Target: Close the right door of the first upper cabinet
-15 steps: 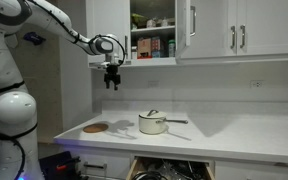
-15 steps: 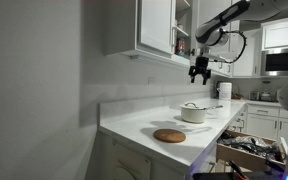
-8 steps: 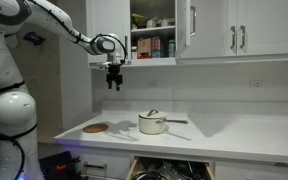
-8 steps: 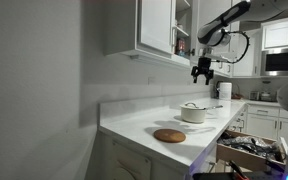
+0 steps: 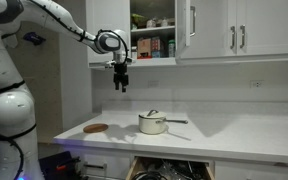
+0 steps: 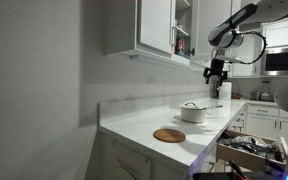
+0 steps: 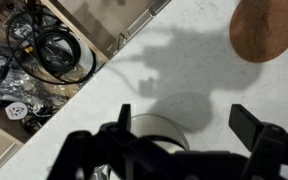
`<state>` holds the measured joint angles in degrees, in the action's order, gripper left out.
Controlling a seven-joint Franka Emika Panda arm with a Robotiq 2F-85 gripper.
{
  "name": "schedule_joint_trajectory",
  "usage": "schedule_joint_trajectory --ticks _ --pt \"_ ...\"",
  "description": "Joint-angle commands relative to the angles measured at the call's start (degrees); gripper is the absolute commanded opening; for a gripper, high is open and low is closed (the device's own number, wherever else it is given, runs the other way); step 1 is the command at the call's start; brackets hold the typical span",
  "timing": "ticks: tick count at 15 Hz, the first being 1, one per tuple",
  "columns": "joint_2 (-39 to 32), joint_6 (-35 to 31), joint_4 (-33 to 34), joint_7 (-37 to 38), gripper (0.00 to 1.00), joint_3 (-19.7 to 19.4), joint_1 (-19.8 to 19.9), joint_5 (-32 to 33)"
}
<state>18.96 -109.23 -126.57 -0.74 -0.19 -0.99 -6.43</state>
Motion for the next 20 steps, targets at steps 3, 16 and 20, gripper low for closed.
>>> schedule_joint_trajectory --ticks 3,16,20 --pt "3.0 -1.0 -2.1 4.2 1.00 -1.2 3.6 4.2" --pt "12.6 -0.4 -7.0 20.0 1.00 -2.0 12.8 16.5" --pt "16.9 -0.5 -8.5 21.9 1.00 -2.9 15.4 19.1"
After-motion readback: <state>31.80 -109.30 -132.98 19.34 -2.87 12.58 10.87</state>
